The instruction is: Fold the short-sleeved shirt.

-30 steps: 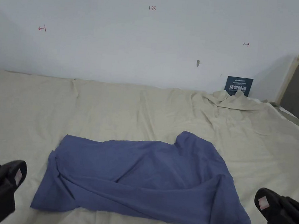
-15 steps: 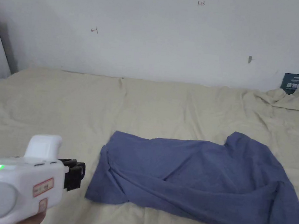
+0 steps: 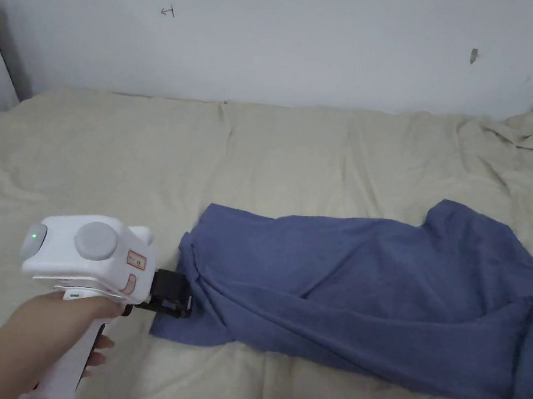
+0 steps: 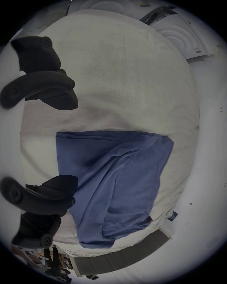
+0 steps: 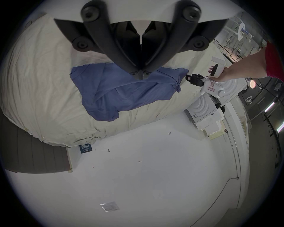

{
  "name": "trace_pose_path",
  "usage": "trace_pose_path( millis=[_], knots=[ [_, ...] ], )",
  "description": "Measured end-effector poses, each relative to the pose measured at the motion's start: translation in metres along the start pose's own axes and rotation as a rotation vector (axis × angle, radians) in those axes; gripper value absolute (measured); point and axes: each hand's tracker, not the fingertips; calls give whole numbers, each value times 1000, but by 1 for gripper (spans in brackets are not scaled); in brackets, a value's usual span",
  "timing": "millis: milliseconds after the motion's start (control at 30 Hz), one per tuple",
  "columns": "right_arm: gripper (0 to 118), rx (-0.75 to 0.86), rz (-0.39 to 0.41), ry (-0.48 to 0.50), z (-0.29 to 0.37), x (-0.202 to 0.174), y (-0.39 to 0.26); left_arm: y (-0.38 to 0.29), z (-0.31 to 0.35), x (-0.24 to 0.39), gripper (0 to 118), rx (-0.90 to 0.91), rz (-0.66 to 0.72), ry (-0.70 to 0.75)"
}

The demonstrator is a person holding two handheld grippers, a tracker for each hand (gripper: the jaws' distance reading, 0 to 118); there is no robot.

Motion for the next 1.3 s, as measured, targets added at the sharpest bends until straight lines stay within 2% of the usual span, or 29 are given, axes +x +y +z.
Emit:
trace_pose_path(
  millis=[267, 500, 600, 700, 733, 767, 900, 1000, 1133, 1167, 1200, 1267, 1300],
  knots=[
    [2, -19, -39, 0, -11, 13, -5, 2, -44, 14, 97, -144, -63, 69],
    [2, -43, -45, -13, -14, 18, -12, 10, -50, 26, 96, -189, -97, 135],
    [2, -48, -62, -11, -15, 18, -14, 12, -42, 31, 84, -205, -107, 135],
    [2, -52, -69, -18, -14, 21, -15, 11, -33, 39, 38, -203, -204, 142],
    [2, -53, -71, -20, -13, 20, -16, 10, -32, 40, 16, -207, -235, 145],
    [2, -55, -74, -20, -13, 21, -16, 9, -31, 40, 9, -208, -243, 149],
    [2, -45, -82, -33, -10, 36, -7, 7, -28, 35, 7, -191, -227, 122],
    [2, -78, -48, -72, -20, 53, 26, 6, -20, 36, 7, -159, -249, 117],
    [2, -313, 38, -178, -56, 83, 81, 2, -4, 42, 7, -137, -278, 110],
    [3, -394, 67, -171, -70, 90, 91, 2, -2, 41, 7, -133, -278, 105],
    [10, -453, 94, -151, -81, 95, 97, 2, -1, 40, 7, -129, -274, 103],
    [65, -589, 157, -228, -110, 101, 104, 2, 2, 41, 7, -126, -250, 91],
    [86, -638, 161, -249, -122, 105, 105, 1, 2, 40, 7, -128, -240, 86]
  ],
)
